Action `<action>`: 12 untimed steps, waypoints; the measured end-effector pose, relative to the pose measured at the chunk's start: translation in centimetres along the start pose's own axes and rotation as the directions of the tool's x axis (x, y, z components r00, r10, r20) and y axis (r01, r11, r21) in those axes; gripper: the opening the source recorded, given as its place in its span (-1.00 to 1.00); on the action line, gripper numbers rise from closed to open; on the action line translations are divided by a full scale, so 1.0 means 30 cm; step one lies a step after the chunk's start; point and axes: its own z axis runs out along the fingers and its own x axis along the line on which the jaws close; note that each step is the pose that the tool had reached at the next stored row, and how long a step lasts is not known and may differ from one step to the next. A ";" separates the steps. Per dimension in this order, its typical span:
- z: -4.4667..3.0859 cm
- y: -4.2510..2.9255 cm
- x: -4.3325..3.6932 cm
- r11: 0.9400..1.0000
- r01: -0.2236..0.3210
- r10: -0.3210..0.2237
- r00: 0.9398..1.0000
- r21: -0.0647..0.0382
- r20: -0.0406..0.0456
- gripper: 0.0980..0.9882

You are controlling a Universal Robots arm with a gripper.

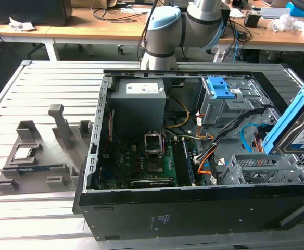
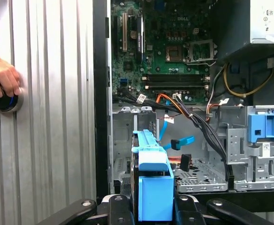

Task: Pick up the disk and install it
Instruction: 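Pick up the disk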

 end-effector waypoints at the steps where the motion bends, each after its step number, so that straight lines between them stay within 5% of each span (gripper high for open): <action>1: 0.003 -0.002 0.000 1.000 0.000 0.000 1.000 0.000 0.000 -0.40; 9: 0.038 -0.012 0.001 1.000 0.000 0.000 1.000 0.000 0.000 -0.40; 12: 0.050 0.003 0.000 1.000 0.000 0.000 1.000 0.000 0.000 -0.40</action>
